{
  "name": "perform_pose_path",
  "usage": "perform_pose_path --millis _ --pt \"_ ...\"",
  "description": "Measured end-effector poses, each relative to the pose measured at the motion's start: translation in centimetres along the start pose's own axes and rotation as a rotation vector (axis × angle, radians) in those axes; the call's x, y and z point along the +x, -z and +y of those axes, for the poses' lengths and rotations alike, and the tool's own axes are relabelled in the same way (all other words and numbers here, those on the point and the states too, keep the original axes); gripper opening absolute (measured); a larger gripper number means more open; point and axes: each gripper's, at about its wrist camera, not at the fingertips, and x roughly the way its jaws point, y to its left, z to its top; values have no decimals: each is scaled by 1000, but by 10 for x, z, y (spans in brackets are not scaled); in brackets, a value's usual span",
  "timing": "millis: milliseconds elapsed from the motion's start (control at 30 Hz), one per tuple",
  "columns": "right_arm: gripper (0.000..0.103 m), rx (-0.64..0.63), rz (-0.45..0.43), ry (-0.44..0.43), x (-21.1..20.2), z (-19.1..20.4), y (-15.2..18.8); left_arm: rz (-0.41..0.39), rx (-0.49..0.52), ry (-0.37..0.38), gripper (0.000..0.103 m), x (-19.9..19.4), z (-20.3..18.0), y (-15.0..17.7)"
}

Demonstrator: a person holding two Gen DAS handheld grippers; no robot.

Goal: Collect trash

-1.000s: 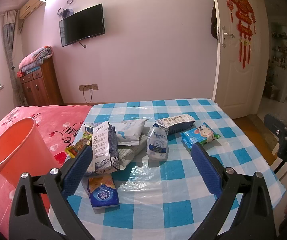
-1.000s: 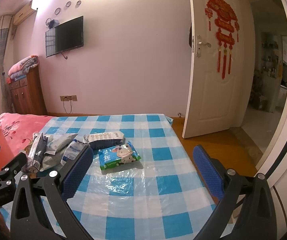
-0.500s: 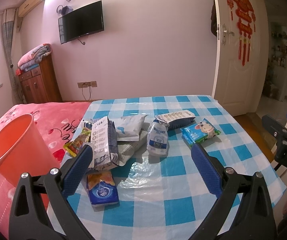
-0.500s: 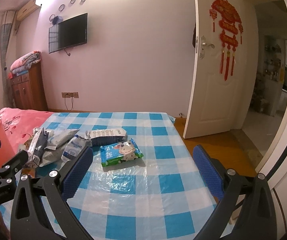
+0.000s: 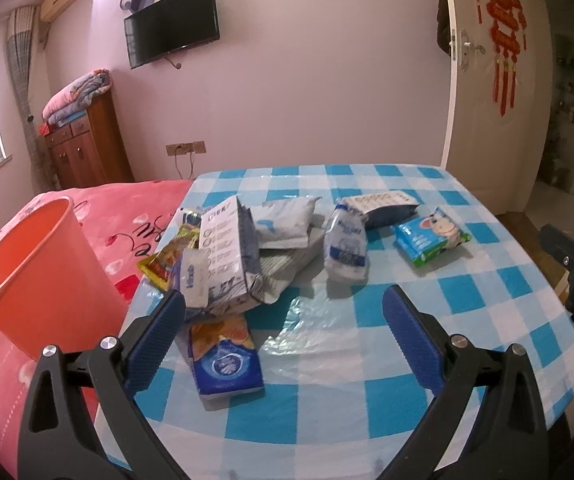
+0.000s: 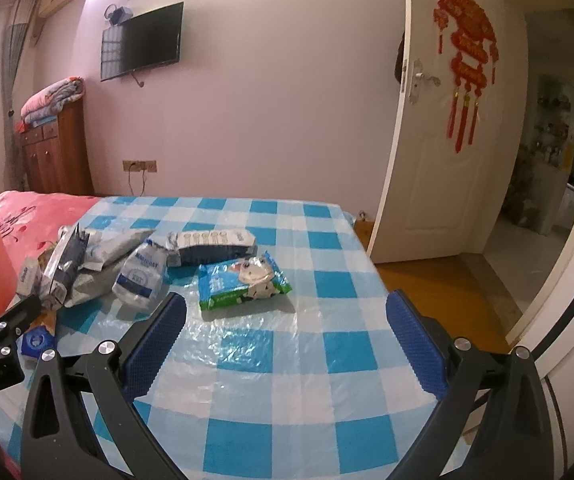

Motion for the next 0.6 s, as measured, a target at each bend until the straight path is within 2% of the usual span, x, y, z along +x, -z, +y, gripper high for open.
perform_pose_path --millis 133,367,467,600 --pt "98 -1 31 -47 12 4 8 12 4 1 99 6 11 10" --pt "98 99 108 -226 35 0 23 31 -24 -11 99 17 48 20" --pt "98 141 152 -300 46 0 26 32 -10 -25 99 22 57 14" --pt "98 152 198 -355 56 6 28 54 -5 -9 99 33 64 -1"
